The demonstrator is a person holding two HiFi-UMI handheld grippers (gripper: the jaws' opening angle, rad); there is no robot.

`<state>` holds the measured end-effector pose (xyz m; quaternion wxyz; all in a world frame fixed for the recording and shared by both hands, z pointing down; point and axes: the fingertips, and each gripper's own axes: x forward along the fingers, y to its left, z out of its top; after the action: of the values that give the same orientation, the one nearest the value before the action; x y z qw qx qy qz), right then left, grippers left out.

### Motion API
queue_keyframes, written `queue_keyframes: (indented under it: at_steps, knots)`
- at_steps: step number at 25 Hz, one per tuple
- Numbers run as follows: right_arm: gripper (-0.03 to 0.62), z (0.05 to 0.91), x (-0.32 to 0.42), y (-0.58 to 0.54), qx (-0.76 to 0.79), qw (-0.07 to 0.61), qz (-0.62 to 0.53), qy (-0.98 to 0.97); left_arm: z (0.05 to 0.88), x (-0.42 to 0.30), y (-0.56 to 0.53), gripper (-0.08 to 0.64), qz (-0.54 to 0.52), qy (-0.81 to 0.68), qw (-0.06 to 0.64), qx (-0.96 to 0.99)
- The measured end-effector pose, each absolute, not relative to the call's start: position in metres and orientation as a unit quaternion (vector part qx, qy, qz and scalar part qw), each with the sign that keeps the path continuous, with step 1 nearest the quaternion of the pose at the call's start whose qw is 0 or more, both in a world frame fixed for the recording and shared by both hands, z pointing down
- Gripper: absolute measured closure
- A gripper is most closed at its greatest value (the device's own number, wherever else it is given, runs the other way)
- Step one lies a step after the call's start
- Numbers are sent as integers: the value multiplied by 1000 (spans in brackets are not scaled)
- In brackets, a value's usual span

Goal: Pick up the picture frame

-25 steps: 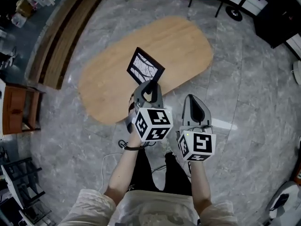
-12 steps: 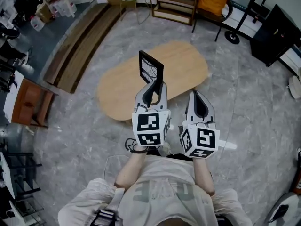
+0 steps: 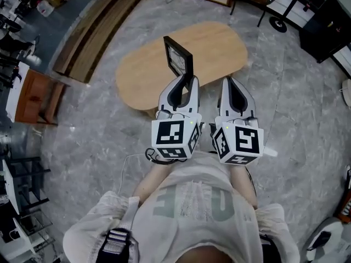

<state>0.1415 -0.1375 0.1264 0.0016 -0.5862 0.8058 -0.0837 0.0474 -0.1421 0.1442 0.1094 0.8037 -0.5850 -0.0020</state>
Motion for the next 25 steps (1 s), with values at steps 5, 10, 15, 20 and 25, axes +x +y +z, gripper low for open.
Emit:
queue_keyframes:
  at_steps: [5, 10, 15, 20, 25]
  knots:
    - [588, 128, 140, -133, -573, 1, -83, 815, 137, 47, -139, 476, -2, -592, 92, 801]
    - [588, 128, 134, -133, -563, 1, -82, 822, 132, 42, -142, 476, 1, -602, 87, 794]
    - [588, 132, 134, -134, -561, -3, -81, 824, 134, 43, -143, 476, 8, -606, 79, 792]
    - [588, 133, 142, -135, -567, -5, -79, 820, 132, 47, -144, 476, 8, -605, 75, 793]
    - [588, 136, 150, -136, -572, -6, -80, 816, 131, 52, -144, 476, 10, -602, 70, 795]
